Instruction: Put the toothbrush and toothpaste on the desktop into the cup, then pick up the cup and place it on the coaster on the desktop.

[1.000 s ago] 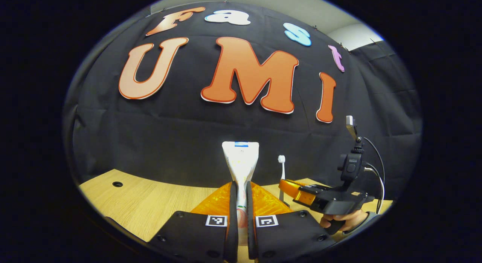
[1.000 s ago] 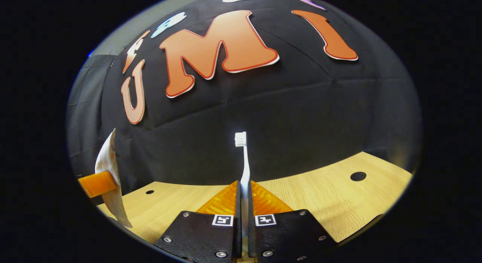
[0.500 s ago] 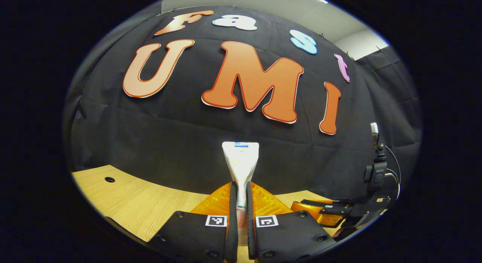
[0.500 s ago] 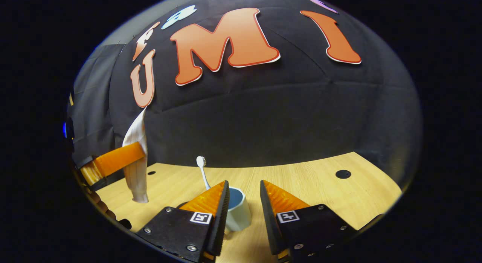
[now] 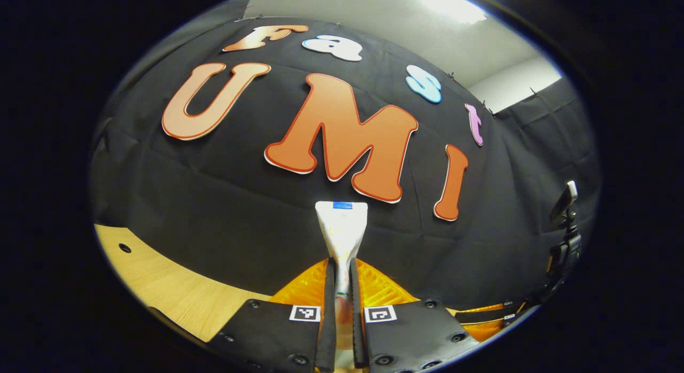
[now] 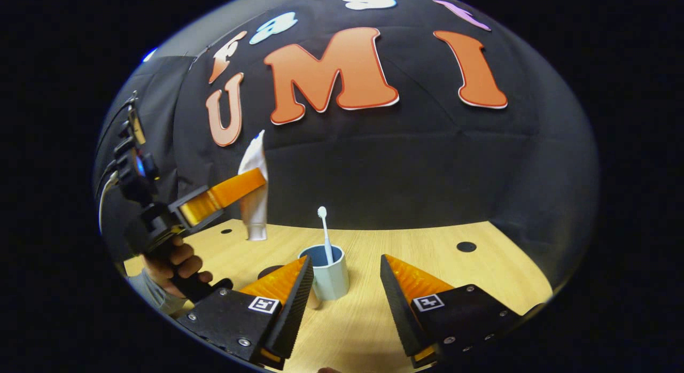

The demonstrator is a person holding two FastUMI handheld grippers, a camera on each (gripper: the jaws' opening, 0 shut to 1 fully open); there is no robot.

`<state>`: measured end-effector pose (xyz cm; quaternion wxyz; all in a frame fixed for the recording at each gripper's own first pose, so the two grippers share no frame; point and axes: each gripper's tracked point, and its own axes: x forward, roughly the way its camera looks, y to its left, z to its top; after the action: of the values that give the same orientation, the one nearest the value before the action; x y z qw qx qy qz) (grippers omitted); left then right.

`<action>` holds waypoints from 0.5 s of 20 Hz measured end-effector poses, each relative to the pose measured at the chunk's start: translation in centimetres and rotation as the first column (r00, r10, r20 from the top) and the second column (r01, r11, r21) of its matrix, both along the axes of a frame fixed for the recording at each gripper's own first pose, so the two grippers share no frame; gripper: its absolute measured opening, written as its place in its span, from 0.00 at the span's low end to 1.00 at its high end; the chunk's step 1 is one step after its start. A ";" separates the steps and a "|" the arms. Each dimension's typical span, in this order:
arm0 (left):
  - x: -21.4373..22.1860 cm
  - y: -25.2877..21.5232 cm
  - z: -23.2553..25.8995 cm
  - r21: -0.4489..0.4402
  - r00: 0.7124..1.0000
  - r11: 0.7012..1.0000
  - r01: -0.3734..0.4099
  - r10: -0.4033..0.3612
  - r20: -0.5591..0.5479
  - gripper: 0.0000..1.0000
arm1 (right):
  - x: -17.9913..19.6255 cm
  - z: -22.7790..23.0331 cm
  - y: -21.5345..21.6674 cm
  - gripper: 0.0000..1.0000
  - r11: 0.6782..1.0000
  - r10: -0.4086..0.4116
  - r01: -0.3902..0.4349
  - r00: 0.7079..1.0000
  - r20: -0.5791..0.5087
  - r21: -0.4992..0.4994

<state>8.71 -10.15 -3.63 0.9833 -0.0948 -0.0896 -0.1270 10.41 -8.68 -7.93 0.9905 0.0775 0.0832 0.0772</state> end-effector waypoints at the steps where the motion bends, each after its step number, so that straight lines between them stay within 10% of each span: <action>1: 0.3 -0.4 -0.4 0.007 1.000 1.000 0.004 -0.004 -0.003 0.16 | -0.7 0.2 -0.4 0.77 1.000 -0.003 0.003 1.000 0.008 -0.014; 10: 3.7 -4.4 -4.4 0.133 0.999 0.991 0.028 -0.025 -0.020 0.16 | -4.5 0.7 -2.0 0.80 1.000 -0.007 0.007 0.999 0.037 0.014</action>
<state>12.39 -14.56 -8.07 0.9864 -0.0311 -0.0705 -0.1449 5.88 -10.64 -7.26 0.9916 0.0832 0.0642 0.0757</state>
